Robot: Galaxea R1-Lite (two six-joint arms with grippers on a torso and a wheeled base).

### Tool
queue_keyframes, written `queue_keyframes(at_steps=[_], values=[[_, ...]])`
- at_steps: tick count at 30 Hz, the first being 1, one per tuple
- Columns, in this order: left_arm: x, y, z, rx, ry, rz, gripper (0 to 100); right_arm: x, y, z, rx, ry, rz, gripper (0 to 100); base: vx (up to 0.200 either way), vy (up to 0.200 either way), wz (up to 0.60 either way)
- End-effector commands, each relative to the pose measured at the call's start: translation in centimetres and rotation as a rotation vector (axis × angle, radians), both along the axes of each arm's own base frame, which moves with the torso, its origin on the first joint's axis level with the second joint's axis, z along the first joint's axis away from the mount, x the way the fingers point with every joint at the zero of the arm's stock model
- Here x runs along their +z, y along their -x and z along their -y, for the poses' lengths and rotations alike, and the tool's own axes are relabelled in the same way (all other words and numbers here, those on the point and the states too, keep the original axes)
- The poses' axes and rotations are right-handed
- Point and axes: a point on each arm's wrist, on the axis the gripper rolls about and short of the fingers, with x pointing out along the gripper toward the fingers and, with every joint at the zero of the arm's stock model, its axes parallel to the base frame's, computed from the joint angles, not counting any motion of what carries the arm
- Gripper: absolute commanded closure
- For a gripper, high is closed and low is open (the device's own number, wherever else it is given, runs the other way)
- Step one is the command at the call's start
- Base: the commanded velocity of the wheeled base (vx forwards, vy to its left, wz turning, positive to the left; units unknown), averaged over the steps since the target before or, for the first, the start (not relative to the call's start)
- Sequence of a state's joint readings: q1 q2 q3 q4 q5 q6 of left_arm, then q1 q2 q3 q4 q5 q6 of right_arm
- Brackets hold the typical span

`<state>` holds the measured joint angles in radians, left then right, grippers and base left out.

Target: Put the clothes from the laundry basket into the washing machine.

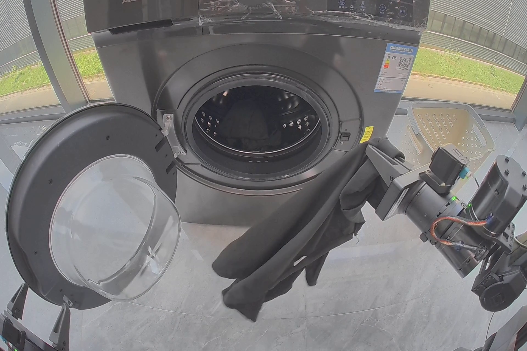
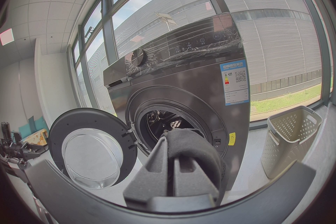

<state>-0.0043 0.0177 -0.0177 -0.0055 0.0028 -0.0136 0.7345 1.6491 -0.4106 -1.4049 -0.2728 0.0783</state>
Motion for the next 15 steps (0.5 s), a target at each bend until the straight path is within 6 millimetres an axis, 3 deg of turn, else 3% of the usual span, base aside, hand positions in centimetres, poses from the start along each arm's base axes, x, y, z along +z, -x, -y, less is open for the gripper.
queue_keyframes(at_steps=[1, 15], values=[[-0.48, 0.00, 0.00, 0.001, 0.000, 0.001, 0, -0.21, -0.08, -0.08, 0.000, 0.006, -0.006, 100, 0.000, 0.000, 0.00], [-0.48, 0.00, 0.00, 0.001, -0.001, 0.001, 0, -0.25, -0.04, -0.10, 0.002, 0.007, -0.007, 100, 0.000, 0.000, 0.00]])
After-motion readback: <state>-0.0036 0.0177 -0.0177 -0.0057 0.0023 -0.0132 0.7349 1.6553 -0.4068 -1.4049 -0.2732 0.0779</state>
